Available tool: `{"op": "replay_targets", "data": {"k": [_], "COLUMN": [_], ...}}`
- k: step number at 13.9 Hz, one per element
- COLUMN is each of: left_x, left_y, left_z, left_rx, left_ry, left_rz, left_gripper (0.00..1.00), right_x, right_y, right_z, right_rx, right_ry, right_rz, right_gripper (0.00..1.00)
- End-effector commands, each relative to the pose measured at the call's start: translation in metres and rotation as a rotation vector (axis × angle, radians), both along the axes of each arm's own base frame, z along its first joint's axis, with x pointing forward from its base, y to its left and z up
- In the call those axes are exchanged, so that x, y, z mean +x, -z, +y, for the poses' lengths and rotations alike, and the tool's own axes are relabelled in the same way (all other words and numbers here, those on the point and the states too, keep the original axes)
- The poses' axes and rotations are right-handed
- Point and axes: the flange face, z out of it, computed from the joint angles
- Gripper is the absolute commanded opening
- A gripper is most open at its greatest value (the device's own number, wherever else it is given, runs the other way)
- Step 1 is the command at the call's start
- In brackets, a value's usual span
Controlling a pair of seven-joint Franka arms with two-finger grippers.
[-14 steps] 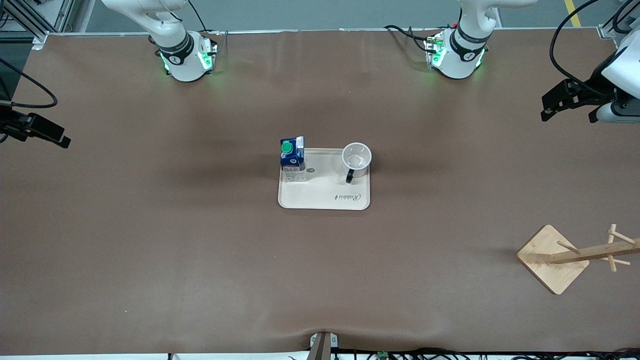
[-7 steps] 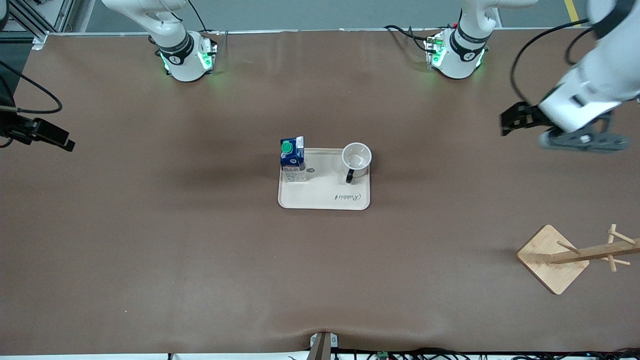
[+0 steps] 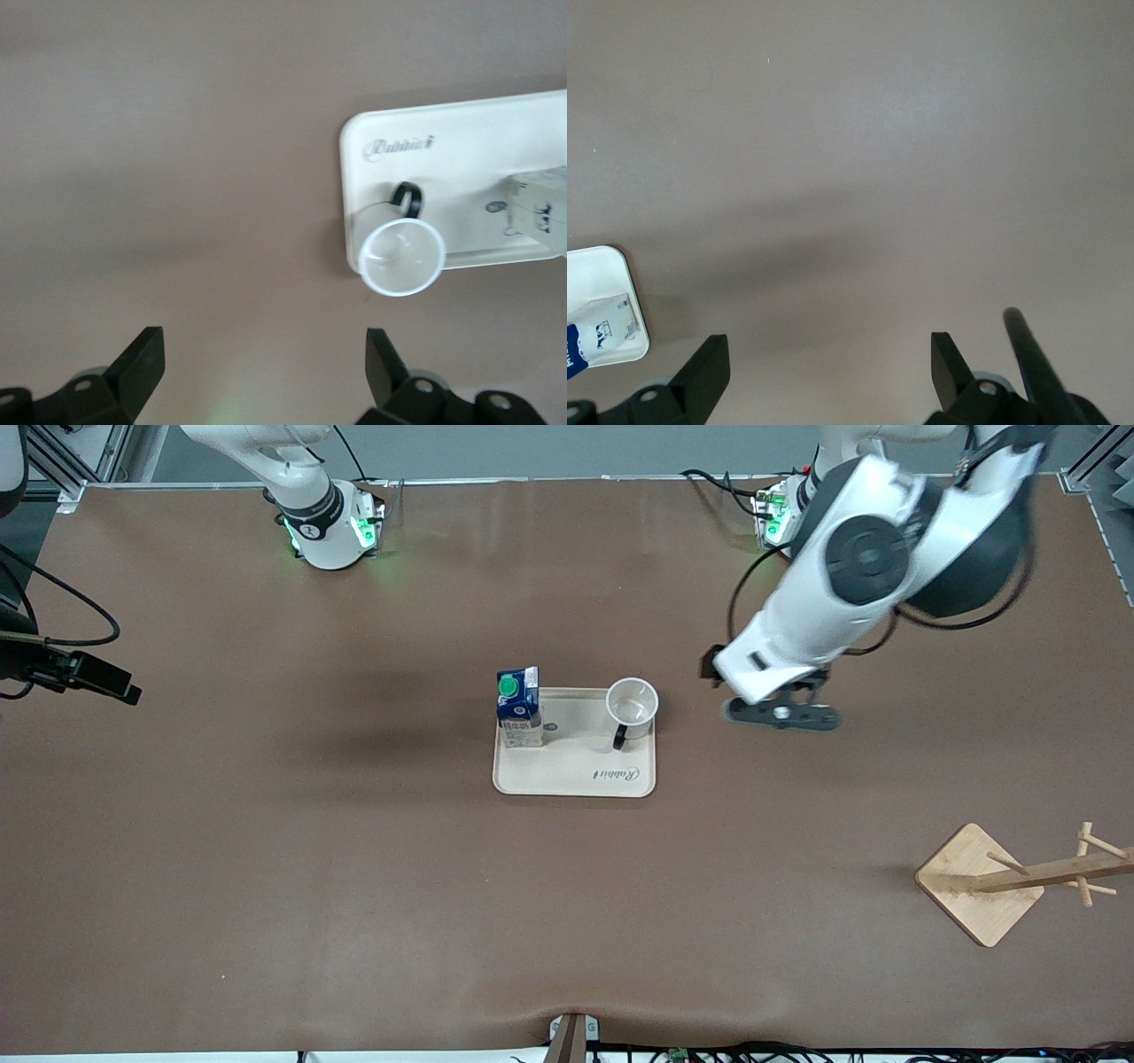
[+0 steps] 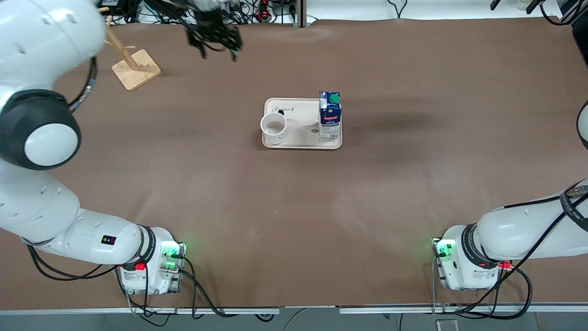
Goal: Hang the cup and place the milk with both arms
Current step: 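Reach the left gripper toward the white mug on the tray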
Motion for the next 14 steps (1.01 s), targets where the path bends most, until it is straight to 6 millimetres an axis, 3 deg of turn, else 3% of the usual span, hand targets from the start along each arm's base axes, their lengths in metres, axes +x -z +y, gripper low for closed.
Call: {"op": "replay_targets", "data": {"k": [1, 4, 5, 7, 10, 13, 14], "left_x": [-0.001, -0.008, -0.014, -0.025, -0.040, -0.049, -0.052], "left_y": [0.056, 0.114, 0.129, 0.155, 0.183, 0.207, 0.214], "left_z": [-0.043, -0.060, -0.062, -0.062, -0.063, -0.078, -0.084], "left_rx": [-0.019, -0.029, -0.024, -0.010, 0.011, -0.001, -0.005], "left_ry": [0.037, 0.060, 0.071, 0.081, 0.101, 0.115, 0.120], "left_rz": [0.004, 0.015, 0.026, 0.051, 0.093, 0.094, 0.093], "left_gripper": [1.00, 0.99, 0.93, 0.89, 0.83, 0.79, 0.75], "right_x": [0.001, 0.005, 0.005, 0.007, 0.009, 0.011, 0.015], "right_y": [-0.005, 0.002, 0.001, 0.004, 0.010, 0.012, 0.023], "right_z": [0.000, 0.013, 0.019, 0.029, 0.030, 0.037, 0.044], "right_rx": [0.011, 0.016, 0.016, 0.016, 0.013, 0.015, 0.015], "right_ry": [0.003, -0.017, -0.029, -0.048, -0.052, -0.064, -0.075], "right_rz": [-0.009, 0.002, 0.002, 0.004, 0.016, 0.019, 0.037], "right_gripper": [1.00, 1.00, 1.00, 1.00, 1.00, 1.00, 1.00]}}
